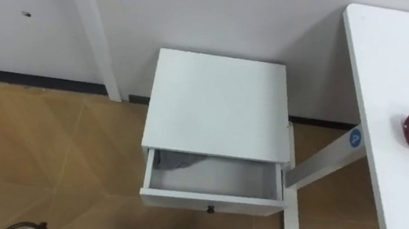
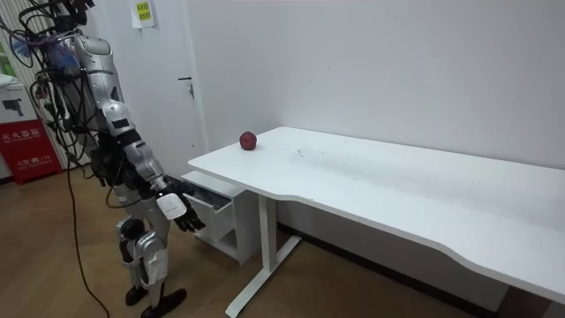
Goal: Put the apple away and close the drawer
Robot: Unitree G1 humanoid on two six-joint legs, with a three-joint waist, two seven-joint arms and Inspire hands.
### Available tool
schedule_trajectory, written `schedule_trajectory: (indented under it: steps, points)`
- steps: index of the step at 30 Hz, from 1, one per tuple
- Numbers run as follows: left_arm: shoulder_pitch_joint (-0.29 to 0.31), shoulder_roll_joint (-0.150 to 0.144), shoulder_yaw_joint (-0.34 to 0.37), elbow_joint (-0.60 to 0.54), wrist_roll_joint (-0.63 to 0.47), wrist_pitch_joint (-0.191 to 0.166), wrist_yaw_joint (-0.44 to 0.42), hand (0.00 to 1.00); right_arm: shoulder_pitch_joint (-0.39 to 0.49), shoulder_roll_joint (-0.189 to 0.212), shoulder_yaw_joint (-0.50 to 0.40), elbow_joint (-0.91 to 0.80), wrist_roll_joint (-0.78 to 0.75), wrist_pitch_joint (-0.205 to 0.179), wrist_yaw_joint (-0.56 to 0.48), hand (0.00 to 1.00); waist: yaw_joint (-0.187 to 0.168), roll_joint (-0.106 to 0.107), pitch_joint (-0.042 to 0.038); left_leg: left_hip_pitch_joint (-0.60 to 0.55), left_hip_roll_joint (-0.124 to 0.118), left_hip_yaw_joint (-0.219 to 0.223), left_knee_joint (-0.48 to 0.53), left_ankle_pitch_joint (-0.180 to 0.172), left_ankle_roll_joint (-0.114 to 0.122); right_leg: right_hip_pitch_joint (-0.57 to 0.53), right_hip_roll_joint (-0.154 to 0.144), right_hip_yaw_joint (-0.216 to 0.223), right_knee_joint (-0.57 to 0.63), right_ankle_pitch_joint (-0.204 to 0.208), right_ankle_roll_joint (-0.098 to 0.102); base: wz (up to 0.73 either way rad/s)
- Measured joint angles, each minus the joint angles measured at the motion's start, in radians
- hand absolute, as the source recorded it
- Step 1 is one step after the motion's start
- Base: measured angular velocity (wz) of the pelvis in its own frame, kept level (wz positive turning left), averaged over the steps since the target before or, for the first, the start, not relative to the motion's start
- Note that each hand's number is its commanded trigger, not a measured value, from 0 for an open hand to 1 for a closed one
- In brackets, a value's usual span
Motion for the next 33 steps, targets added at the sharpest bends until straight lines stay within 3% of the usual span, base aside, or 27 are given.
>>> schedule_trajectory:
  steps: [4,5,7,10,17,23,25,29,33]
  points:
    - [0.005,0.003,0.017,0.002,-0.004,-0.011,0.013,0.00,-0.010,0.001,-0.136,-0.016,0.198,-0.005,-0.057,0.00,-0.025,-0.002,-0.0008,-0.003,0.002,0.009,0.002,0.000,0.000,-0.007,0.001,0.000,0.007,0.000,0.000,-0.07]
    - [0.006,0.003,0.020,0.003,-0.004,-0.012,0.013,0.00,-0.010,0.001,-0.149,-0.020,0.213,-0.006,-0.069,0.00,-0.028,-0.008,0.0030,-0.003,0.003,0.009,0.001,0.000,0.000,-0.010,0.001,0.000,0.012,0.000,0.000,0.00]
    - [0.004,0.008,0.028,0.003,-0.003,-0.012,0.015,0.00,-0.012,0.003,-0.200,-0.032,0.268,-0.007,-0.114,0.00,-0.034,-0.008,0.0005,-0.008,0.003,0.011,-0.001,-0.001,0.000,-0.019,0.002,0.001,0.018,0.000,0.000,-0.08]
    - [0.000,0.008,0.038,0.003,-0.005,-0.009,0.015,0.00,-0.017,0.003,-0.231,-0.034,0.332,-0.008,-0.159,0.00,-0.033,-0.010,-0.0080,-0.021,0.005,0.017,0.002,0.000,0.000,-0.041,0.002,0.002,0.035,0.000,0.000,-0.06]
    - [0.005,0.011,0.038,-0.001,-0.004,0.003,0.008,0.00,-0.032,0.003,-0.279,-0.138,0.406,-0.008,-0.256,0.00,-0.039,-0.023,-0.0086,-0.019,0.005,0.023,0.005,0.000,0.001,-0.041,0.001,0.002,0.039,0.000,0.000,-0.02]
    - [0.032,0.028,0.039,-0.076,-0.003,-0.003,0.008,0.00,-0.034,-0.028,-0.290,-0.412,0.403,-0.084,-0.403,0.00,-0.052,-0.025,-0.0064,-0.029,0.005,0.024,0.005,0.000,0.001,-0.049,0.001,0.004,0.037,0.000,0.000,0.00]
    - [0.041,0.028,0.040,-0.107,-0.005,-0.014,0.008,0.00,-0.035,-0.041,-0.306,-0.524,0.389,-0.108,-0.469,0.00,-0.054,-0.029,-0.0090,-0.041,0.005,0.024,0.006,0.001,0.001,-0.059,0.001,0.002,0.038,0.000,0.000,0.00]
    - [0.043,0.029,0.040,-0.135,-0.004,-0.025,0.007,0.00,-0.040,-0.063,-0.321,-0.689,0.275,-0.144,-0.564,0.00,-0.057,-0.030,-0.0063,-0.052,0.004,0.023,0.006,0.002,0.002,-0.061,0.001,0.002,0.032,0.000,0.000,0.02]
    - [0.035,0.026,0.036,-0.136,0.002,-0.029,0.007,0.00,-0.049,-0.077,-0.317,-0.831,-0.029,-0.162,-0.681,0.00,-0.053,-0.027,-0.0051,-0.053,0.005,0.021,0.003,0.002,0.002,-0.063,0.002,0.001,0.029,0.000,0.000,0.01]
